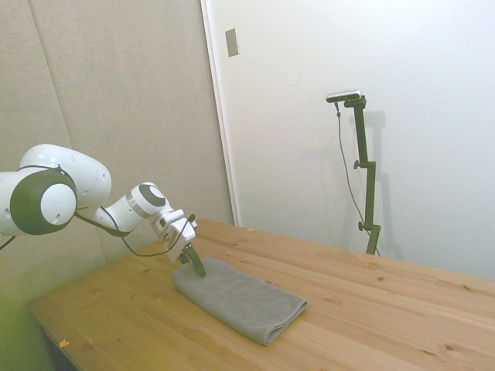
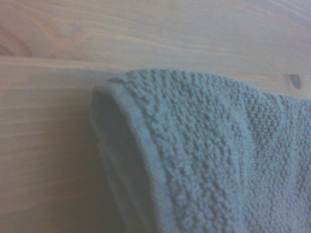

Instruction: Fold the towel

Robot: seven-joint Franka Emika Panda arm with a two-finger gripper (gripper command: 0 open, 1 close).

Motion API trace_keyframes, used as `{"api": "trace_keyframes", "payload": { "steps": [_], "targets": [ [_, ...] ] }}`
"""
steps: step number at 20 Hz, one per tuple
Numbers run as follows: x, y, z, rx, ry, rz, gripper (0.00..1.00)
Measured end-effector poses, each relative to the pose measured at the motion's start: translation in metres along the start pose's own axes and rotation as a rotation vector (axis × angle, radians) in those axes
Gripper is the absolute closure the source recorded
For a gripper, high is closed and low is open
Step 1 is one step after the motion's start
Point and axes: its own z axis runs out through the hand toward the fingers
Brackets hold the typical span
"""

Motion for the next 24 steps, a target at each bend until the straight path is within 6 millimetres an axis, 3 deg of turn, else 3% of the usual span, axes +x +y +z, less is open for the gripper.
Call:
{"api": "trace_keyframes", "payload": {
  "steps": [8,12,17,24],
  "targets": [
    [0.000,-0.004,-0.004,0.053,-0.006,0.000,1.00],
    [0.010,0.007,-0.019,0.094,-0.012,0.020,1.00],
    [0.041,0.049,-0.048,0.152,-0.047,0.073,1.00],
    [0.091,0.121,-0.044,0.232,-0.128,0.156,1.00]
  ]
}}
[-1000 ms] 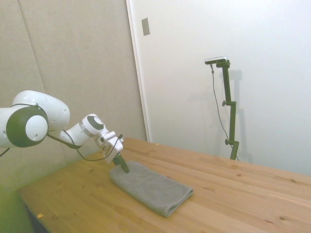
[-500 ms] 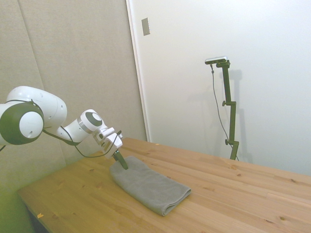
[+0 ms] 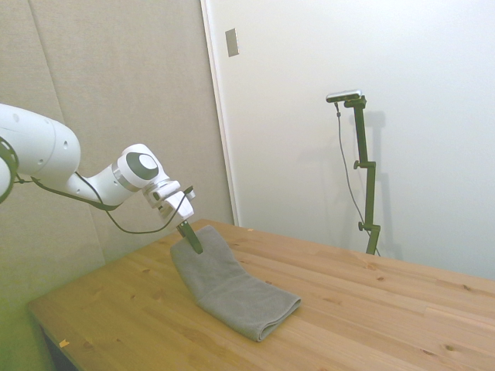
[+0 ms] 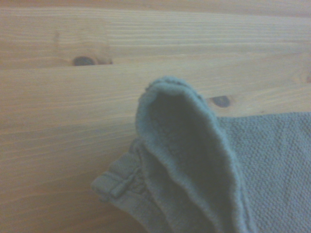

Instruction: Fold the towel

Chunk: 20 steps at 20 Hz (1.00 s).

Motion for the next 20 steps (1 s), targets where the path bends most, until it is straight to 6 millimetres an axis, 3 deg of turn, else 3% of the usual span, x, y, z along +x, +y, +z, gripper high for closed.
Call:
{"api": "trace_keyframes", "payload": {
  "steps": [7,14,20],
  "targets": [
    [0.066,0.052,0.009,0.079,-0.071,0.070,1.00],
    [0.117,0.082,0.046,0.111,-0.155,0.089,1.00],
    [0.154,0.106,0.094,0.114,-0.223,0.127,1.00]
  ]
}}
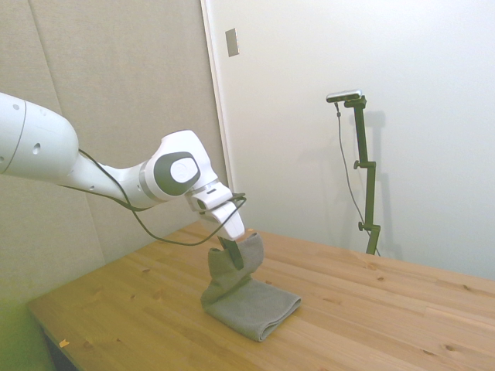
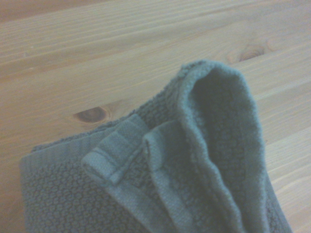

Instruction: Fold the towel

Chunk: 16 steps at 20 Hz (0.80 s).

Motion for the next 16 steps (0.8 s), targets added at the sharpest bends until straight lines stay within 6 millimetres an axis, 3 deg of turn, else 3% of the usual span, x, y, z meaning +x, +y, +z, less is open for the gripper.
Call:
{"api": "trace_keyframes", "payload": {
  "steps": [1,2,5,9,16],
  "targets": [
    [0.005,0.002,0.005,0.001,-0.011,0.000,1.00],
    [0.009,0.003,0.011,-0.001,-0.020,0.001,0.00],
    [0.015,0.006,0.019,0.000,-0.039,0.001,0.00],
    [0.017,0.005,0.018,0.007,-0.039,-0.004,0.00],
    [0.036,0.012,0.015,0.024,-0.047,0.012,0.00]
  ]
}}
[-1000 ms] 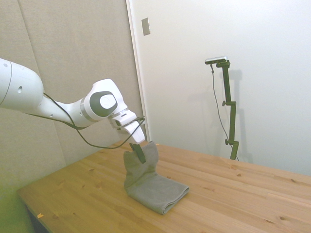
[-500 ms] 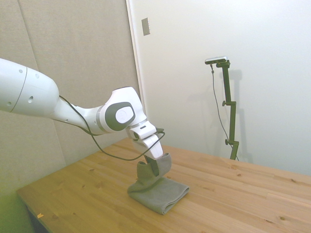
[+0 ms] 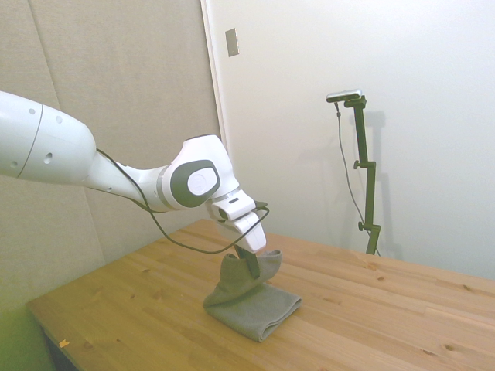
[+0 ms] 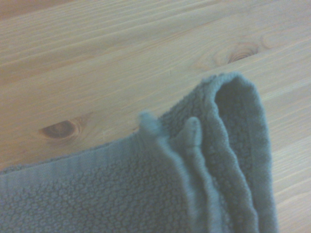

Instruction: Fold the towel

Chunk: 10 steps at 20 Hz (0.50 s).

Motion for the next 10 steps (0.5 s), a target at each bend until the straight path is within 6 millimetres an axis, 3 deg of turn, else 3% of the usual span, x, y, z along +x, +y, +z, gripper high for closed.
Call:
{"api": "trace_keyframes", "payload": {
  "steps": [8,10],
  "targets": [
    [0.0002,0.0007,-0.0018,0.003,-0.002,-0.005,0.00],
    [-0.0075,0.0028,-0.0072,0.014,-0.058,-0.031,0.00]
  ]
}}
